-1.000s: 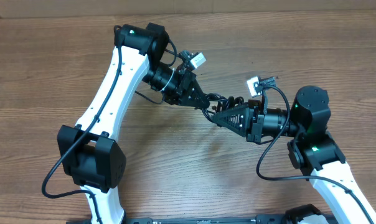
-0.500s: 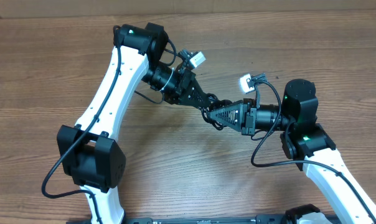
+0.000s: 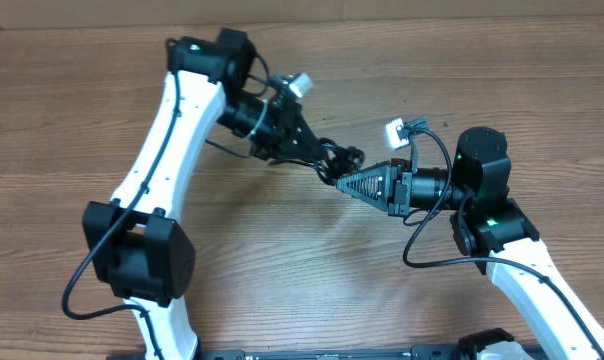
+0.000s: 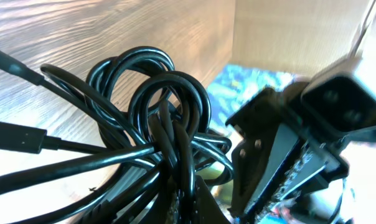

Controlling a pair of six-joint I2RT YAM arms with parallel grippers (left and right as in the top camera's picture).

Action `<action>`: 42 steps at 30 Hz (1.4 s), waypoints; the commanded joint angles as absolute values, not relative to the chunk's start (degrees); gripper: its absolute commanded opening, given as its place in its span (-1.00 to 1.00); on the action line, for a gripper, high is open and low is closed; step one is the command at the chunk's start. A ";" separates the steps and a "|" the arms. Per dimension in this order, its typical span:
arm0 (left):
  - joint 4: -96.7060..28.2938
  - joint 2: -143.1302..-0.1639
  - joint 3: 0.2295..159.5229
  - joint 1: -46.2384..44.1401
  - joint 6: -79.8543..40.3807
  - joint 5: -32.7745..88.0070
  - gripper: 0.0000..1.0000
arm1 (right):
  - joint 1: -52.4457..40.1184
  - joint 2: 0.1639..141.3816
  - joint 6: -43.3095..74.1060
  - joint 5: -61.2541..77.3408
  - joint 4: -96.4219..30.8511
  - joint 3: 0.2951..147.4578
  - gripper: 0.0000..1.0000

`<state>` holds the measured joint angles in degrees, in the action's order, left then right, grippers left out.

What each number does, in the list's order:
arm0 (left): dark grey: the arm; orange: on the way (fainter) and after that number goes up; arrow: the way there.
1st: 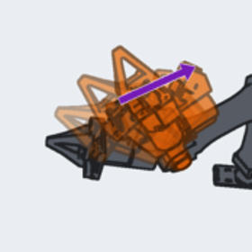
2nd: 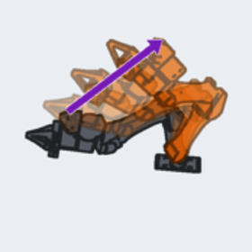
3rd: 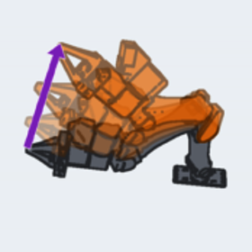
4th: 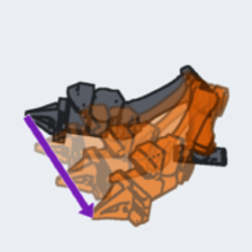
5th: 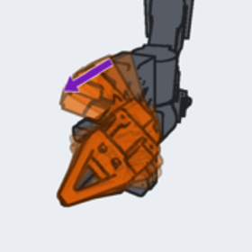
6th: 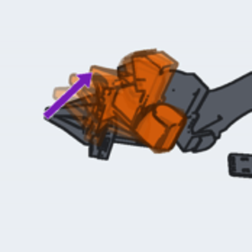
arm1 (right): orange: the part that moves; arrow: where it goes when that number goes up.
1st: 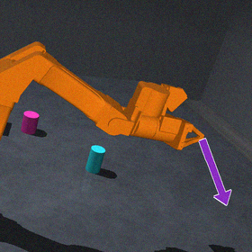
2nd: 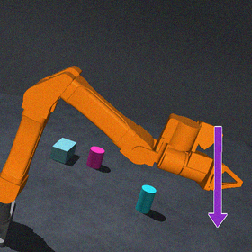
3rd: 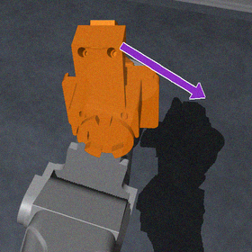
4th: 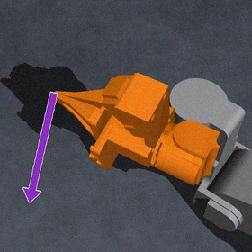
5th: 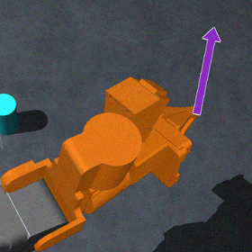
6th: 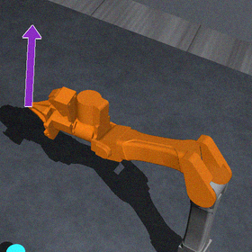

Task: Untangle cables

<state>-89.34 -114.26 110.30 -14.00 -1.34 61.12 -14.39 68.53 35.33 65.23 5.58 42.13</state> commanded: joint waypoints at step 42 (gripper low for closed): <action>-81.82 -114.19 111.70 -10.50 -79.13 66.06 -0.92 | -28.42 68.93 49.95 27.57 -3.22 43.35 0.10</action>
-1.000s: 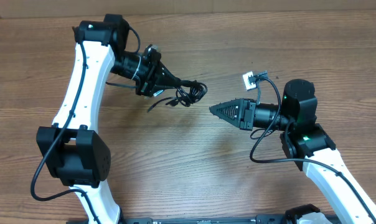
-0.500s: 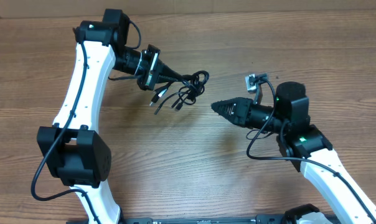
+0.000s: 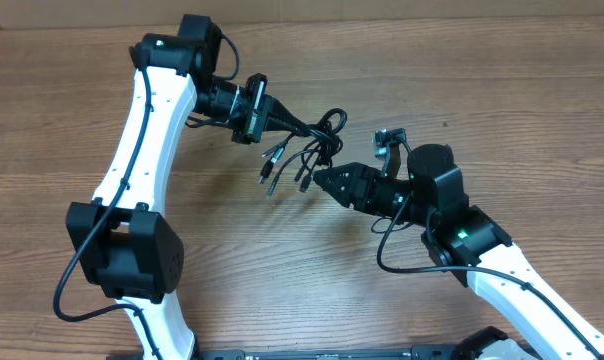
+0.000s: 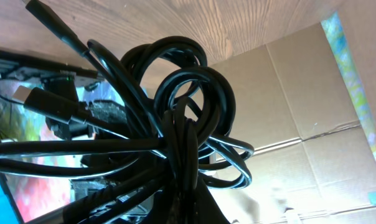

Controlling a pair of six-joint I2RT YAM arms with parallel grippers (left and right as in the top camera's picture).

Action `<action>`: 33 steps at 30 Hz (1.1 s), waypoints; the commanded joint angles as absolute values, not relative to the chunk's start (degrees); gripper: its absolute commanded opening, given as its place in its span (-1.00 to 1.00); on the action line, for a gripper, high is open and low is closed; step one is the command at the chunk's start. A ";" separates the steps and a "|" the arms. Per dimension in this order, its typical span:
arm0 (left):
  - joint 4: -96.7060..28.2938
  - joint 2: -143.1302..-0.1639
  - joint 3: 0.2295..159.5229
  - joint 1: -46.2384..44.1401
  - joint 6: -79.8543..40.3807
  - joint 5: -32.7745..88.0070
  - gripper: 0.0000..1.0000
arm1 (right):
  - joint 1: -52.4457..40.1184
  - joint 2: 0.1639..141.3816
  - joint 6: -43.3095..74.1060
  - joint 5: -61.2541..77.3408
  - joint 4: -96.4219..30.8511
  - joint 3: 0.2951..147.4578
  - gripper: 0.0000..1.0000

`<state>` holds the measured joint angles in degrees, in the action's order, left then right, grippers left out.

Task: Untangle cables

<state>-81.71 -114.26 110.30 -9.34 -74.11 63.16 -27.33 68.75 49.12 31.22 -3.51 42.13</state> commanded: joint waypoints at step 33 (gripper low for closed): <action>-82.70 -114.19 111.70 -14.61 -80.64 66.70 -0.91 | -30.00 73.91 51.22 23.20 -0.10 43.35 -0.77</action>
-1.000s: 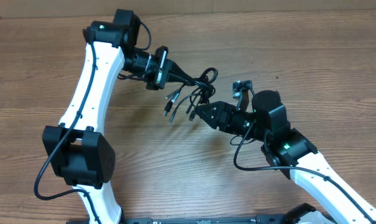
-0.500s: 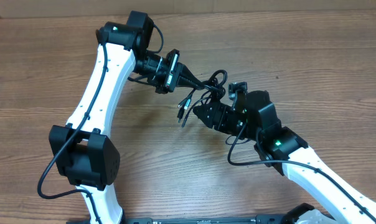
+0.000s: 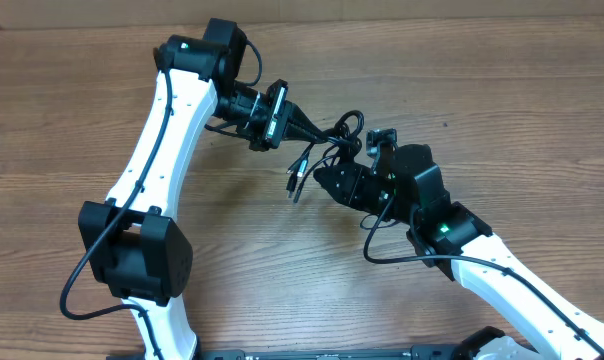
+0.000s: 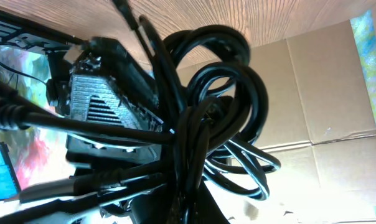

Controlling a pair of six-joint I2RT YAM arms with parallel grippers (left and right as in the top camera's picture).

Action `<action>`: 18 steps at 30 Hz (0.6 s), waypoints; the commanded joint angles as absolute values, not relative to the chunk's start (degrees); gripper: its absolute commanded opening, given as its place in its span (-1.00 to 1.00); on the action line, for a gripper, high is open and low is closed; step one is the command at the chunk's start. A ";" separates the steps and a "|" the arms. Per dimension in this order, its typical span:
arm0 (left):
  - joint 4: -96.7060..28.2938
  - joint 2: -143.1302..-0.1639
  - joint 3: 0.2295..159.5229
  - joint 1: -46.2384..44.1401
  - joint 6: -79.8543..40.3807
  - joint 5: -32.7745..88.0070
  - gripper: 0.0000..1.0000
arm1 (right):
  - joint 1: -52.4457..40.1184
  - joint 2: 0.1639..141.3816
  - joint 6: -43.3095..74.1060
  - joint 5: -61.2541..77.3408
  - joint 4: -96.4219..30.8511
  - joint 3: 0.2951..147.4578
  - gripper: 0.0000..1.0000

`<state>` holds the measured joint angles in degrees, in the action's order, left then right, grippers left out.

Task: Untangle cables

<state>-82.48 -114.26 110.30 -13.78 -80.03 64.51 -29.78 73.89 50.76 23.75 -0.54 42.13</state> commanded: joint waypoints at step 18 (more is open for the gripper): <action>-81.73 -114.19 111.70 -12.91 -83.72 66.43 -0.92 | -30.96 73.91 51.00 25.78 -9.63 43.35 -0.92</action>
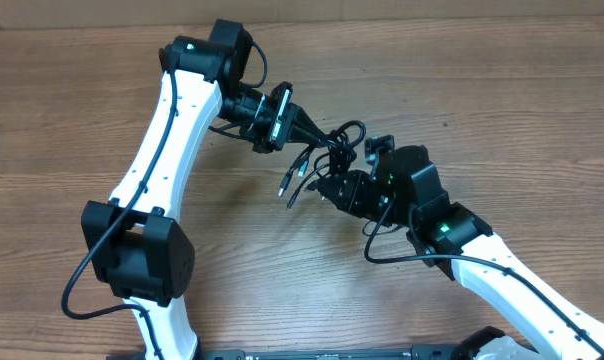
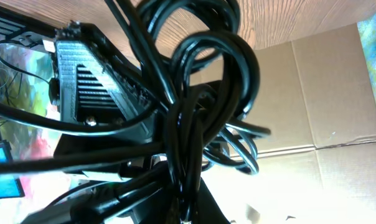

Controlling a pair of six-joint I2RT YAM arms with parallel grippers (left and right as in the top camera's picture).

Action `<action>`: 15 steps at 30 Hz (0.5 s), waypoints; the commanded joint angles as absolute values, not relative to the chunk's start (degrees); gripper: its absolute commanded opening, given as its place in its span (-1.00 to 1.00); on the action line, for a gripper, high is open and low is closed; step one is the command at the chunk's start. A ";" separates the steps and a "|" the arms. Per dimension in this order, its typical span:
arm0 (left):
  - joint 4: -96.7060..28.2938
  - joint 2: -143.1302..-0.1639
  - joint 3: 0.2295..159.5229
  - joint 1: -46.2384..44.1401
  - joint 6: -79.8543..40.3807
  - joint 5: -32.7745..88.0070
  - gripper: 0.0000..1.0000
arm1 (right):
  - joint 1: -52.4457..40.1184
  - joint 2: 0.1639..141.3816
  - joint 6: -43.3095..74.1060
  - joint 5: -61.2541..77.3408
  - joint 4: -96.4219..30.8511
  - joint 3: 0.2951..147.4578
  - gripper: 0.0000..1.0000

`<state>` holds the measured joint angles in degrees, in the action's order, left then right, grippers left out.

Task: Untangle cables

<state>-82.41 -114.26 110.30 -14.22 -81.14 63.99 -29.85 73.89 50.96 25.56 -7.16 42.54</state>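
Note:
A tangled bundle of black cables hangs above the wooden table, with my left gripper shut on it. In the left wrist view the bundle rises in loops out of my left gripper. Loose plug ends dangle below the bundle. My right gripper presses in against the bundle's lower right side. Its ribbed black finger shows right behind the cables. Whether its jaws hold a strand is hidden by the cables.
Cardboard walls stand beyond the table's far edge. Both white arms reach in toward the table's middle, the left arm from the left and the right arm from the lower right.
The right gripper has pushed a little further into the bundle and sits closer behind the cables in the left wrist view. The left gripper with the bundle has barely shifted.
At first the left gripper held the bundle low, with the right gripper's tip at it from the right. Then the bundle was held further left, apart from the right gripper, plug ends dangling. Later the right gripper was up against the bundle, and it is now deeper in.

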 commanded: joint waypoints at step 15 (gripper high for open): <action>-75.40 -114.19 111.70 -8.82 -92.09 63.61 -0.92 | -41.28 73.91 50.74 25.56 -9.61 43.35 -0.92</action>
